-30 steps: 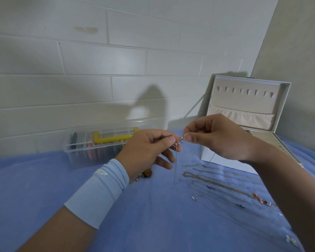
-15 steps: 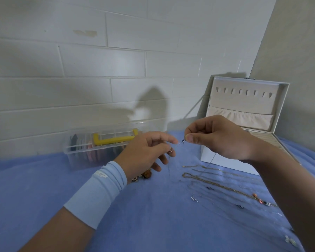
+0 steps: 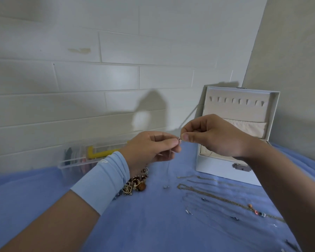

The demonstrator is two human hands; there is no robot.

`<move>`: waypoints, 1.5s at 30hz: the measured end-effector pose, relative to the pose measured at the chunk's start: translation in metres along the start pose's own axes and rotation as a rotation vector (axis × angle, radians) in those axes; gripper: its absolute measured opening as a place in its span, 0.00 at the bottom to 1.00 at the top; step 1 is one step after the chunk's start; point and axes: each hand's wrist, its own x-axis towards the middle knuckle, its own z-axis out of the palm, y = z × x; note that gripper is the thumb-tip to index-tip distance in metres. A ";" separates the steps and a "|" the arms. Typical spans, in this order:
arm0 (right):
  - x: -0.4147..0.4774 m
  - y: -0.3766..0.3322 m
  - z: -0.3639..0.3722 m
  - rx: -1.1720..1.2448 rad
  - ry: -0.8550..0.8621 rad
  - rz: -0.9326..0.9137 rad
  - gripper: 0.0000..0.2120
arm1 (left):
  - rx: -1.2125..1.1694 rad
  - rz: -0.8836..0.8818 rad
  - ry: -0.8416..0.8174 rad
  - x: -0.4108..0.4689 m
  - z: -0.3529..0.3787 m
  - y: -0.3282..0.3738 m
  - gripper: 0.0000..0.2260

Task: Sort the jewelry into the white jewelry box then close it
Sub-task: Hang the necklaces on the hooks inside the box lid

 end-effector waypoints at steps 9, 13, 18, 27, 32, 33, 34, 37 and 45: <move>0.012 0.025 -0.016 0.139 0.051 0.049 0.07 | 0.076 -0.090 -0.090 0.038 0.005 0.024 0.07; 0.017 0.037 -0.018 0.194 0.045 0.029 0.07 | 0.184 -0.036 -0.085 0.049 0.008 0.022 0.10; 0.020 0.049 -0.018 0.192 0.052 0.013 0.04 | 0.292 0.046 -0.025 0.053 0.009 0.011 0.06; 0.029 0.058 -0.016 0.384 0.139 -0.002 0.08 | 0.230 0.071 0.026 0.051 0.004 0.004 0.06; 0.026 0.055 -0.013 0.280 0.073 -0.072 0.07 | 0.188 -0.042 -0.042 0.049 0.002 0.002 0.06; 0.026 0.054 -0.013 0.270 0.046 -0.081 0.06 | 0.183 -0.062 -0.053 0.049 0.003 0.001 0.06; 0.025 0.053 -0.012 0.261 0.021 -0.084 0.05 | 0.177 -0.077 -0.070 0.049 0.003 0.001 0.06; 0.024 0.051 -0.012 0.221 -0.041 -0.098 0.07 | 0.152 -0.112 -0.119 0.048 0.005 0.002 0.07; 0.024 0.050 -0.012 0.220 -0.022 -0.084 0.07 | 0.105 -0.155 -0.130 0.048 0.006 0.002 0.07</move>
